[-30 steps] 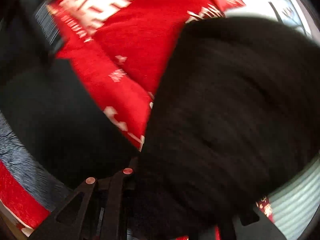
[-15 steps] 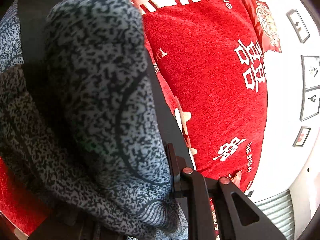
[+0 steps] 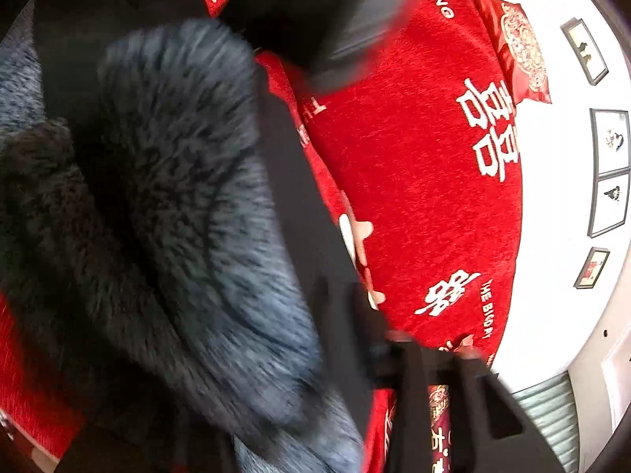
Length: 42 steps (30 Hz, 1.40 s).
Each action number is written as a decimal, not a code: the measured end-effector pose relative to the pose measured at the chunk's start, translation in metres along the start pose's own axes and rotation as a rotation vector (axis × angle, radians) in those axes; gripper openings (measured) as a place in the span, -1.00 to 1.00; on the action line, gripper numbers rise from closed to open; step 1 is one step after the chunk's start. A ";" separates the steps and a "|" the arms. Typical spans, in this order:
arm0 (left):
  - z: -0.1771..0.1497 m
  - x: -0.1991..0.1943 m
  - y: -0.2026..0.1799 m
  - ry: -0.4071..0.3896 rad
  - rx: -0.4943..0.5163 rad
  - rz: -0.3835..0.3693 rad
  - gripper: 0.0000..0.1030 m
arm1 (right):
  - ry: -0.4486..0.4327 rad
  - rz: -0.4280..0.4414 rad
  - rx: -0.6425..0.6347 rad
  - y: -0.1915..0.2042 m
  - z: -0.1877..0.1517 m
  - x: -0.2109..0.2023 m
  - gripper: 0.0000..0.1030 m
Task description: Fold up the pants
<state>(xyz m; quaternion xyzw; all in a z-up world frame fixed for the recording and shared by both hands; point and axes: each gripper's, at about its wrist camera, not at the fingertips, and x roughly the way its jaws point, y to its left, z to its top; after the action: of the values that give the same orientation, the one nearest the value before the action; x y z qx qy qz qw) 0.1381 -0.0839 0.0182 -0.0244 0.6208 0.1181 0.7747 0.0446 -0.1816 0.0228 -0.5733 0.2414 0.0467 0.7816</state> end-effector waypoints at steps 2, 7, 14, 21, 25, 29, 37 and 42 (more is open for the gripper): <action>-0.003 0.000 0.005 -0.016 -0.016 -0.029 1.00 | -0.012 0.071 0.023 -0.007 -0.007 -0.015 0.61; -0.006 -0.001 0.005 -0.032 -0.004 -0.030 1.00 | 0.008 0.422 0.247 -0.055 -0.037 -0.044 0.61; -0.006 -0.027 0.004 -0.057 -0.040 -0.087 1.00 | 0.178 0.743 0.839 -0.133 -0.093 0.015 0.62; -0.019 -0.019 -0.023 -0.089 0.078 0.001 1.00 | 0.256 0.960 0.951 -0.108 -0.126 0.033 0.61; -0.018 -0.016 -0.017 -0.077 0.059 -0.019 1.00 | 0.165 0.897 0.975 -0.147 -0.132 0.028 0.62; -0.023 -0.018 -0.022 -0.101 0.054 0.011 1.00 | 0.157 0.847 1.022 -0.171 -0.129 0.058 0.63; -0.025 -0.018 -0.024 -0.100 0.044 0.004 1.00 | 0.297 0.818 0.855 -0.142 -0.061 0.136 0.94; -0.024 -0.016 -0.021 -0.095 0.032 -0.014 1.00 | 0.321 0.779 0.810 -0.145 -0.046 0.136 0.96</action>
<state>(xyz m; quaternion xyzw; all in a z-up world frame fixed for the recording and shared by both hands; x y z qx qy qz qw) 0.1161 -0.1111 0.0258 -0.0106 0.5851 0.1038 0.8042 0.1995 -0.3004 0.0803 -0.0977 0.5484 0.1470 0.8174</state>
